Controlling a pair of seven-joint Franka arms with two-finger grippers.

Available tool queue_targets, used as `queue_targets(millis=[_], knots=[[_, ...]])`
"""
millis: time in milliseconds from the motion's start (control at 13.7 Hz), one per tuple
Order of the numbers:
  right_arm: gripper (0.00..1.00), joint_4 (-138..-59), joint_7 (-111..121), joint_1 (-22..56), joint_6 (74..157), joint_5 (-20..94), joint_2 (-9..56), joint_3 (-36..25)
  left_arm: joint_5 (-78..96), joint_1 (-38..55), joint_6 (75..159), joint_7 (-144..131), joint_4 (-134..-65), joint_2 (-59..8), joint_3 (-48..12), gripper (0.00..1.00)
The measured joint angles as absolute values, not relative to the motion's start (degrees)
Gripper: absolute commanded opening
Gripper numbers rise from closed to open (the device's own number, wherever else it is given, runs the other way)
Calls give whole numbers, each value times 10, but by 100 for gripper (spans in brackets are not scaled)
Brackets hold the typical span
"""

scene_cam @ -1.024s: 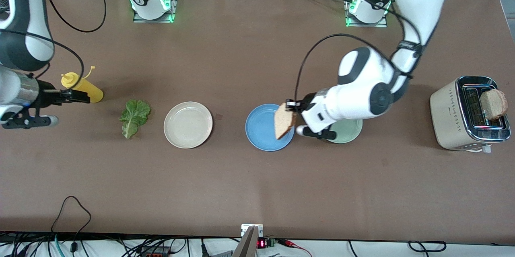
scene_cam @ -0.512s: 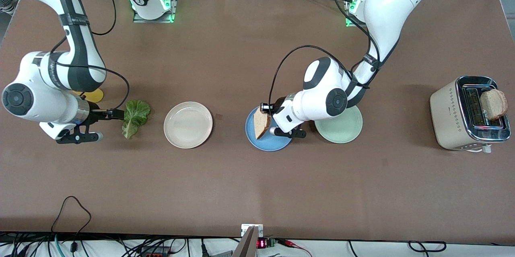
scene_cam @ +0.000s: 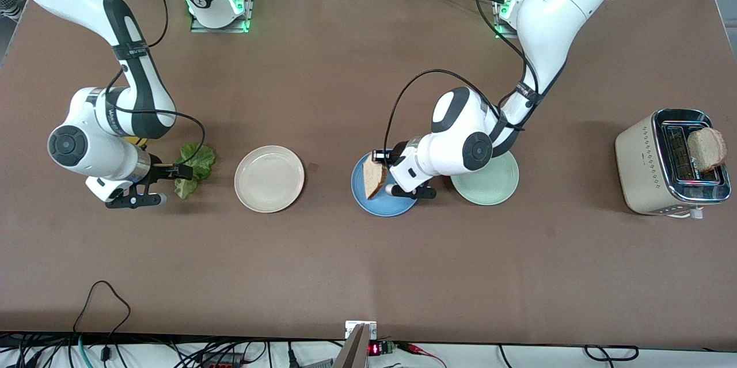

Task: Make sandwich in blue plate with both arms
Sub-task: 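Lower the bread onto the blue plate while the right gripper grasps lettuce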

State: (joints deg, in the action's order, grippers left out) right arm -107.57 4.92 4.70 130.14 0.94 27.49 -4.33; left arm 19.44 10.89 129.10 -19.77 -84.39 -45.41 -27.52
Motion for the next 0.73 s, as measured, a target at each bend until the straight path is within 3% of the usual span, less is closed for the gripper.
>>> queue_targets(millis=[146,219,292,366,439,731], knots=[[100,-1095,49,47,1329,9,277,-44,194,109,1291,-198,-844,-459,-275,14],[100,-1100,49,47,1339,9,281,-44,194,108,1291,-198,-844,-462,-274,24],[100,-1103,49,46,1347,9,287,-44,194,108,1292,-198,-844,-464,-274,54],[100,-1104,49,46,1354,9,294,-45,194,107,1292,-198,-844,-464,-272,95],[100,-1105,49,46,1362,9,302,-45,194,105,1292,-197,-844,-464,-270,100],[100,-1105,49,46,1391,9,325,-46,193,94,1293,-196,-843,-464,-263,100]])
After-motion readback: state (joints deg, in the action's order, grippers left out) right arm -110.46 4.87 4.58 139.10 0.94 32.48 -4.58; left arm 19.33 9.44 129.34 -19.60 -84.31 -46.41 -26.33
